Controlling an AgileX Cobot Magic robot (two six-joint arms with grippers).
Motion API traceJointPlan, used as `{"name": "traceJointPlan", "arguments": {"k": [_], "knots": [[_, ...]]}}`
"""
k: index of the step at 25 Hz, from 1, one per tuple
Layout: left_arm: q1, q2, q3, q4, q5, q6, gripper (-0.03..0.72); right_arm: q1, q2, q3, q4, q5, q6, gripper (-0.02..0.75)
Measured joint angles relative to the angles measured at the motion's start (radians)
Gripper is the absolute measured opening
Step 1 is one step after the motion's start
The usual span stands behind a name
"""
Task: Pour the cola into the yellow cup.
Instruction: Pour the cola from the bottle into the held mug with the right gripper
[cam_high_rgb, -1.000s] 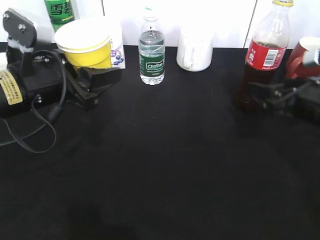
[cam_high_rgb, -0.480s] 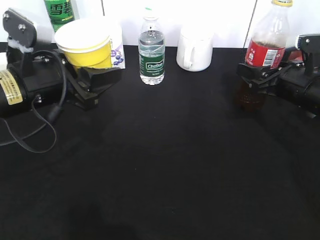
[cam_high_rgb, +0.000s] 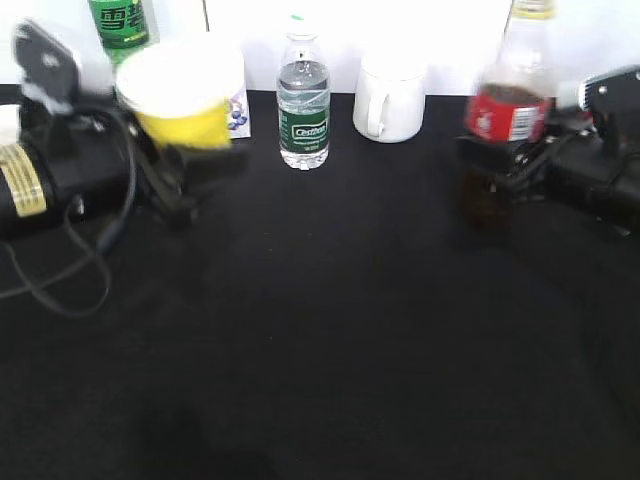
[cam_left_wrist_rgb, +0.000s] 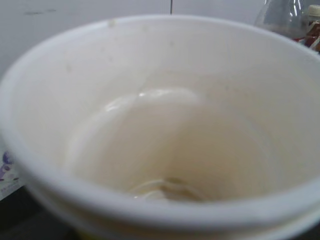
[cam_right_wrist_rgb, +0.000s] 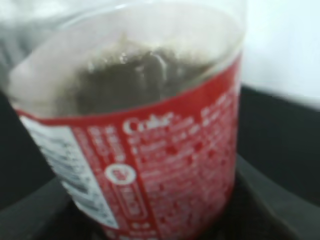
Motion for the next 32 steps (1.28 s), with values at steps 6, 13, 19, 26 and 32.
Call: {"name": "traceJointPlan", "arguments": {"k": [6,13,19,26,32], "knots": [[-0.158,0.03,-0.046,0.039,0.051,-0.05,0.44,-0.001,-0.265,0.001,-0.167,0.039,-0.091,0.481],[-0.358,0.208,-0.263,0.008,0.097,-0.078,0.44,-0.001,-0.362,0.001,-0.23,0.091,-0.291,0.48],[-0.427,0.239,-0.305,0.0,0.131,-0.079,0.44,-0.002,-0.363,0.001,-0.149,0.147,-0.75,0.48],[-0.427,0.237,-0.306,-0.004,0.157,-0.08,0.44,-0.002,-0.363,0.001,-0.013,0.188,-1.059,0.48],[-0.408,0.237,-0.306,-0.004,0.161,-0.08,0.44,-0.002,-0.363,0.001,-0.004,0.189,-1.156,0.479]]}}
